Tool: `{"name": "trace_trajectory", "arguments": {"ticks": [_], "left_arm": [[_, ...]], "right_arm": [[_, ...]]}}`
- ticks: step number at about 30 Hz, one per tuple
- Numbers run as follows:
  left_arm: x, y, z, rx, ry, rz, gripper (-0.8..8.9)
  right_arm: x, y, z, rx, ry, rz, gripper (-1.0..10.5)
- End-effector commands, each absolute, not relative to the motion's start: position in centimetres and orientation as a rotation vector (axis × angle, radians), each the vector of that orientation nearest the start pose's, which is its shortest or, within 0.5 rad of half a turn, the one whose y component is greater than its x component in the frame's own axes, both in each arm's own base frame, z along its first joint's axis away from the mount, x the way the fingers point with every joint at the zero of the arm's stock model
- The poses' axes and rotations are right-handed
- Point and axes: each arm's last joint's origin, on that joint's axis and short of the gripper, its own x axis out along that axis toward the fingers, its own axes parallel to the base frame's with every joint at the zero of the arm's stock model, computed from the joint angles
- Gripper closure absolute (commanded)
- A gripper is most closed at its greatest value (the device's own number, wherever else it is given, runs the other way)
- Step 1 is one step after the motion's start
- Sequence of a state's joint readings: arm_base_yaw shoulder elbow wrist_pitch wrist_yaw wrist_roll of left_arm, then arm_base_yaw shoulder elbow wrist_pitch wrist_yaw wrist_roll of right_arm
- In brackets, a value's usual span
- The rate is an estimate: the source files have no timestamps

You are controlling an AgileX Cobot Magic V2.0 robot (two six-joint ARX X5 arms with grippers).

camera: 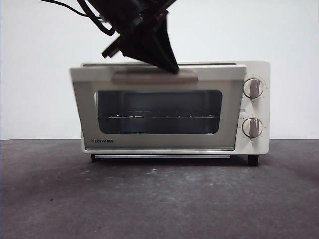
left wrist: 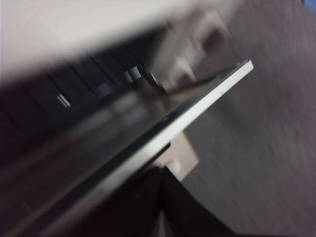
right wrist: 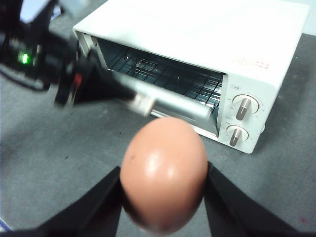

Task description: Eggoven

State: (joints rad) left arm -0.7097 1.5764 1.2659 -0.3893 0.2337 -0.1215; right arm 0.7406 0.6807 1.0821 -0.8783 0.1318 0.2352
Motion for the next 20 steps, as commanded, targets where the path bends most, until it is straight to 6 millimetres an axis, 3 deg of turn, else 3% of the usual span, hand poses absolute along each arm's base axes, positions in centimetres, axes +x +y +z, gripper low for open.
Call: {"name": "trace_trajectory", "arguments": {"ticks": [1,6,9,15,20], "left_arm": [[25.5,-23.8,26.9,0.108,0.855,-0.837,8.07],[23.6,-24.2,27.8,0.069,0.908,-0.88,8.07],[22.5,-23.6,29.9,-0.015,0.881,-0.922,8.07],[21.2,-19.9,33.5,-0.067,0.768,-0.893,8.07],[20.2,-16.8,32.8,-0.095,0.746,-0.834,8.07]], "right_arm": [[7.8,6.7,38.1,0.02,0.479,0.551,9.4],[8.2,7.1,37.9,0.012,0.496,0.545,9.4],[9.7,8.5,37.3,-0.016,0.553,0.536,9.4],[14.0,12.5,34.8,-0.051,0.666,0.56,9.4],[16.7,13.9,32.7,-0.014,0.695,0.59,9.4]]}}
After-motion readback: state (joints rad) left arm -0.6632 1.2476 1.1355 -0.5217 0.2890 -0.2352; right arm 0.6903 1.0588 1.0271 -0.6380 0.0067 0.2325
